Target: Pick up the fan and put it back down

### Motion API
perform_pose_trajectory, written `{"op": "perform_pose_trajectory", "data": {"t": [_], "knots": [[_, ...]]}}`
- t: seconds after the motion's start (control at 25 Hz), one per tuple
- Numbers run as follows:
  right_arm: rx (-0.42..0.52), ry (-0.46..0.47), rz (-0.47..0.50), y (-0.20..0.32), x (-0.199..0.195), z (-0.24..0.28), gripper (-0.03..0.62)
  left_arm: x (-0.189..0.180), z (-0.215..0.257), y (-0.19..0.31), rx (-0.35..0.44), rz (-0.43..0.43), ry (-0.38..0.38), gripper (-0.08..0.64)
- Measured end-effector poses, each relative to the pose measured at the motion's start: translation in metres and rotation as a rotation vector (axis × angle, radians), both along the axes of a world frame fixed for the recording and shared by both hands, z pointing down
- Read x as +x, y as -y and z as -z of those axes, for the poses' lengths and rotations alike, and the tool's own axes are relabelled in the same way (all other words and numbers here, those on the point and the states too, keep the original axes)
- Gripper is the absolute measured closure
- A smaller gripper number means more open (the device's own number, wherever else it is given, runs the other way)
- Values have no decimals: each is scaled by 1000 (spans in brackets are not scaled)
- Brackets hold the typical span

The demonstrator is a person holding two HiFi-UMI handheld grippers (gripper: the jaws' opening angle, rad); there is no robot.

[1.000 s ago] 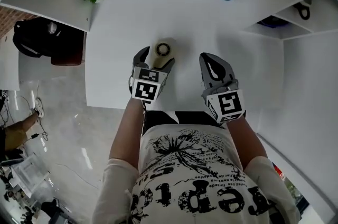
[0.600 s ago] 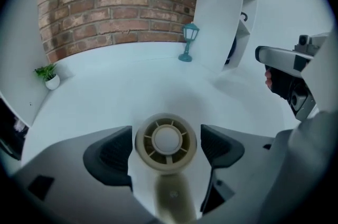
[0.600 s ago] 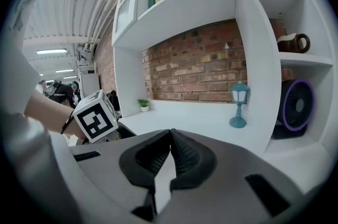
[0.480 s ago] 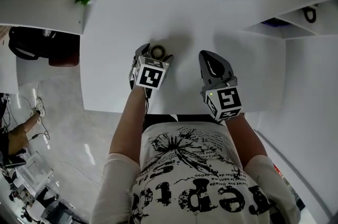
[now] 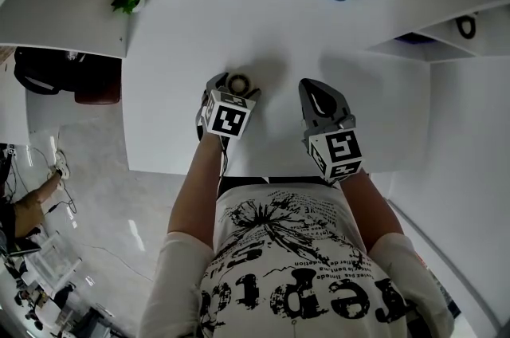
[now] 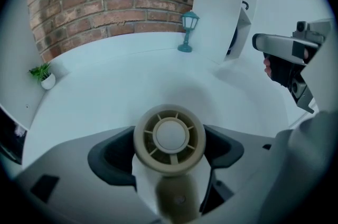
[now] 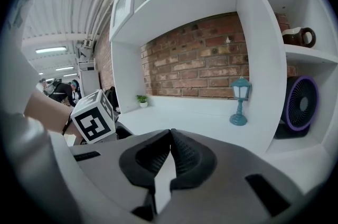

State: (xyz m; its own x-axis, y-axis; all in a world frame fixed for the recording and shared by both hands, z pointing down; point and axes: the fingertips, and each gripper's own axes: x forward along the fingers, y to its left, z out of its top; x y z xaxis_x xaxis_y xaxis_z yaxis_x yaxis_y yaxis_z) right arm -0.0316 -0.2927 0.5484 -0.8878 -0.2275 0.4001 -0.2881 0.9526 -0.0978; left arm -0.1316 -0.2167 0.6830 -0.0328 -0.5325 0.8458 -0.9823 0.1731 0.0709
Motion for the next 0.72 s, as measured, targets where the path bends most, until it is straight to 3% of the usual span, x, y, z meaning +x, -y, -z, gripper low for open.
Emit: {"op": "perform_pose_trajectory", "data": {"t": [0.24, 0.72], "knots": [[23, 5, -7, 3, -4, 16, 577, 0, 10, 0, 17, -12, -10, 175], [98, 57, -31, 5, 1, 65, 577, -6, 119, 25, 294, -38, 89, 175]]}}
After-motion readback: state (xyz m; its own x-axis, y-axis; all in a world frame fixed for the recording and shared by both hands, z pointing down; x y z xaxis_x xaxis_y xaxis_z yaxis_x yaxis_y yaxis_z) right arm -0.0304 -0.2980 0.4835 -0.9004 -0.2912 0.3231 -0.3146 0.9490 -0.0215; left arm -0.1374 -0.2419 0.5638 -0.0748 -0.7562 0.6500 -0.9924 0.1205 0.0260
